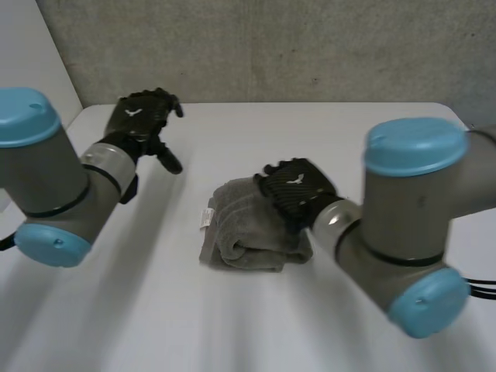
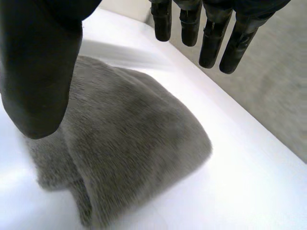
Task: Fold the towel.
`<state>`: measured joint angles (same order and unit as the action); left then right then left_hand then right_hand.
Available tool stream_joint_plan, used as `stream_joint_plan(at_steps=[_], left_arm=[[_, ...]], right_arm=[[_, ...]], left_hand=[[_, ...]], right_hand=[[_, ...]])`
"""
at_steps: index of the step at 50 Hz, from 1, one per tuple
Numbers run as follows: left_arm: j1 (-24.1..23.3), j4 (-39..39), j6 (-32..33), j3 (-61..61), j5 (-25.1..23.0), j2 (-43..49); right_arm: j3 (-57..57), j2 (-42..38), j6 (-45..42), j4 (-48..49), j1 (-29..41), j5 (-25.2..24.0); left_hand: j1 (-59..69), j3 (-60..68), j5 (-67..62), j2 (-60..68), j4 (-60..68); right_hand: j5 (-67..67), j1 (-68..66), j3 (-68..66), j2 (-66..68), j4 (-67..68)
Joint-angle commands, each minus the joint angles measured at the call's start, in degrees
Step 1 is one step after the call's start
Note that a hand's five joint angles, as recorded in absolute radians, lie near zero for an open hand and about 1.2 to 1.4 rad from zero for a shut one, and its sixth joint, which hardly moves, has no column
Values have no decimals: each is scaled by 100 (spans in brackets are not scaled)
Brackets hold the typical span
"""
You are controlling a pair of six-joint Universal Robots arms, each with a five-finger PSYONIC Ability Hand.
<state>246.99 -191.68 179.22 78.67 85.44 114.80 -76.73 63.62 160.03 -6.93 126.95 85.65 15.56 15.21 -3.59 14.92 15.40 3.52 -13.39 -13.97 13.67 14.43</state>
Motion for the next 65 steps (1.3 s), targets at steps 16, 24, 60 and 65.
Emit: stream_joint_plan(at_steps=[16, 24, 60, 65], left_arm=[[-1056, 297, -230, -274, 52, 1536], [-1021, 368, -212, -168, 69, 1634], [25, 1985, -160, -1249, 1203, -801], [34, 1994, -160, -1249, 1203, -819]], right_arm=[[132, -1052, 1689, 508, -988, -831], [343, -1484, 1663, 491, -918, -751], [1310, 599, 1293, -221, -1216, 1235], [1275, 599, 1311, -230, -1252, 1226]], left_hand=[[-299, -264, 102, -235, -283], [-299, -264, 102, -235, -283], [-433, -399, 237, -370, -417], [-450, -416, 254, -386, -434]], right_hand=[[-352, 339, 397, -367, -443], [-352, 339, 397, -367, -443], [-352, 339, 397, -367, -443], [-352, 339, 397, -367, -443]])
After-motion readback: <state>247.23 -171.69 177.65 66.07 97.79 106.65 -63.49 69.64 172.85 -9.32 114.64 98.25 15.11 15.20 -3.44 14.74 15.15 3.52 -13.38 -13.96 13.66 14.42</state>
